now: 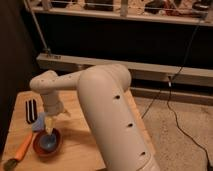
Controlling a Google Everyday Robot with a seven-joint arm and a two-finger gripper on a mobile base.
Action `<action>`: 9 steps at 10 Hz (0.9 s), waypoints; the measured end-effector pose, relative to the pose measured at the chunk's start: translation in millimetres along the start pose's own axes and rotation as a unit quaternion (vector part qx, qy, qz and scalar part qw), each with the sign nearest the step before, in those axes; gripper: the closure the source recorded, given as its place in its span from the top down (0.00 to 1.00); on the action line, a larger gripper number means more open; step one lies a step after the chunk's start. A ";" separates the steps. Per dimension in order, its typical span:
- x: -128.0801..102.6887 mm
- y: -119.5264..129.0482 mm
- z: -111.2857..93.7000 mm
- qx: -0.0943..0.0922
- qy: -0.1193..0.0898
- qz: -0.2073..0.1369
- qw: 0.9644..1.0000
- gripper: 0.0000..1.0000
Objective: Place the ceramic cup in the ceramic bowl
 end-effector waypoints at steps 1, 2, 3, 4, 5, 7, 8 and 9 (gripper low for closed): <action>0.9 -5.1 -3.8 0.000 -0.005 0.008 1.000 0.80; 2.5 -11.5 -9.5 0.001 -0.010 0.019 1.000 0.80; 4.0 -16.0 -13.6 0.002 -0.014 0.026 1.000 0.80; 10.5 -34.3 -28.9 0.007 -0.029 0.056 0.998 0.80; 16.1 -46.2 -37.3 0.009 -0.038 0.075 0.996 0.80; 30.0 -71.5 -54.4 0.012 -0.061 0.121 0.991 0.80; 33.0 -77.1 -58.1 0.013 -0.067 0.137 0.988 0.80; 35.0 -80.3 -60.6 0.014 -0.071 0.150 0.986 0.80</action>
